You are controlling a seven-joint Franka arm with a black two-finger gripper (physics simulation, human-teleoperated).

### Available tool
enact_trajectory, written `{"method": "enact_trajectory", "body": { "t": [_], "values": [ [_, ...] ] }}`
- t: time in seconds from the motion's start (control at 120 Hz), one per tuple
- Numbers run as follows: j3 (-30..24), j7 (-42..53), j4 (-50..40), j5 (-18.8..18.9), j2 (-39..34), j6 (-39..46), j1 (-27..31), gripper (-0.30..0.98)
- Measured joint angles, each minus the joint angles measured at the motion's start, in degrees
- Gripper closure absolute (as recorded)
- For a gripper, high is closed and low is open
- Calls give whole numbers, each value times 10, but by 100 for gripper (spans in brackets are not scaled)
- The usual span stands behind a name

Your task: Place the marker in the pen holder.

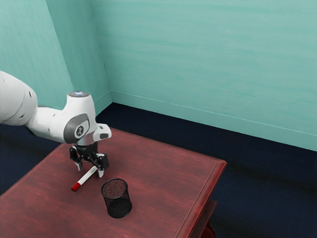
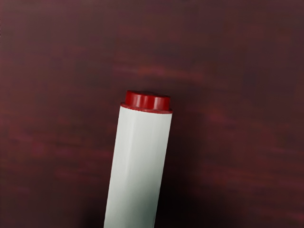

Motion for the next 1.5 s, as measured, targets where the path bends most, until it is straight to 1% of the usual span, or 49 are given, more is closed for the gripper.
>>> {"method": "enact_trajectory", "body": {
  "t": [0.208,0.475,0.542,0.717,1.158,1.5],
  "values": [
    [0,1,5,0,13,31,11,1],
    [-5,6,28,-1,30,45,14,6],
    [-6,7,28,-2,31,46,14,9],
    [-7,8,28,-8,30,48,13,22],
    [-7,10,27,-11,23,47,13,46],
    [-8,11,26,-11,20,39,13,57]
  ]
}}
